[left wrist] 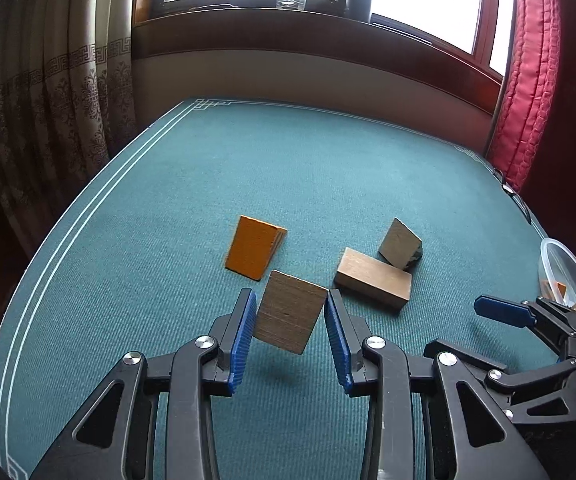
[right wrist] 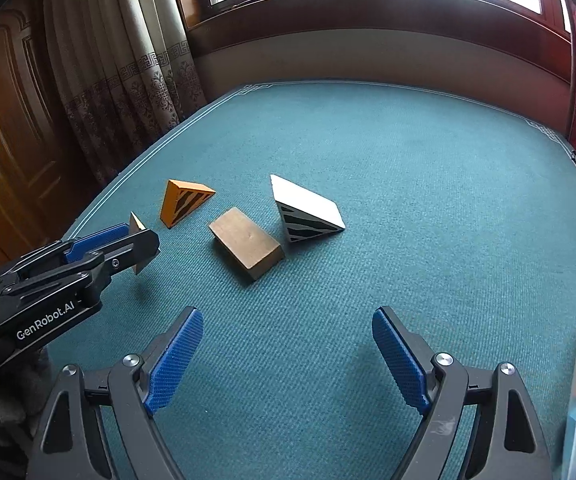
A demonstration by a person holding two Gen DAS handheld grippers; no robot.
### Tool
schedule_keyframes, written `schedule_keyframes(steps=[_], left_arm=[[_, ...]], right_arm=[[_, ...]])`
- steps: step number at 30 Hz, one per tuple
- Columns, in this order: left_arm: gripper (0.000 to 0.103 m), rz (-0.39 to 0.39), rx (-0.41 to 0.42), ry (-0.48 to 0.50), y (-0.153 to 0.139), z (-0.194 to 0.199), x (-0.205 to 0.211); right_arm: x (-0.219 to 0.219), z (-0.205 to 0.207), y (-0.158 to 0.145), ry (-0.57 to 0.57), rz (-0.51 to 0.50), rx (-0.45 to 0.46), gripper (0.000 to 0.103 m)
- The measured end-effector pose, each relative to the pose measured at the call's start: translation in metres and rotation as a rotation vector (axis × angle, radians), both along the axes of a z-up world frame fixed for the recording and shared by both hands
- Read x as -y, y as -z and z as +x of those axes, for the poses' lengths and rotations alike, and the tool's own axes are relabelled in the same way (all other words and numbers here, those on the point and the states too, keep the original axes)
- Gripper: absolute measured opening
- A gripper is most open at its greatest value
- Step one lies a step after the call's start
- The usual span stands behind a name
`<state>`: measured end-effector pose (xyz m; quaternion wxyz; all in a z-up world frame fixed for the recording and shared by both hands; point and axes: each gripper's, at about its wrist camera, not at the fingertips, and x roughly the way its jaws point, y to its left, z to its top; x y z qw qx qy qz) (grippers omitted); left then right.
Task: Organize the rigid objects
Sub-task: 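Grasp the light-wood square slab with the left tool, then grasp the brown wooden bar with the right tool while the left tool holds the slab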
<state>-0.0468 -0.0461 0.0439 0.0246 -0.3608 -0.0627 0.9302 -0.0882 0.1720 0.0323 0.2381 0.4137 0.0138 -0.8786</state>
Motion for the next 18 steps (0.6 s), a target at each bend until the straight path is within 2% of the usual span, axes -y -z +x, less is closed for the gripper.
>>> schedule_keyframes(steps=[6, 18], left_arm=[[0.036, 0.027, -0.018, -0.054, -0.005, 0.014, 0.028], [0.036, 0.076, -0.031, -0.076, -0.01, 0.024, 0.044]], right_arm=[[0.027, -0.009, 0.004, -0.042, -0.024, 0.054, 0.078], [0.065, -0.037, 0.004, -0.008, 0.01, 0.026, 0.076]])
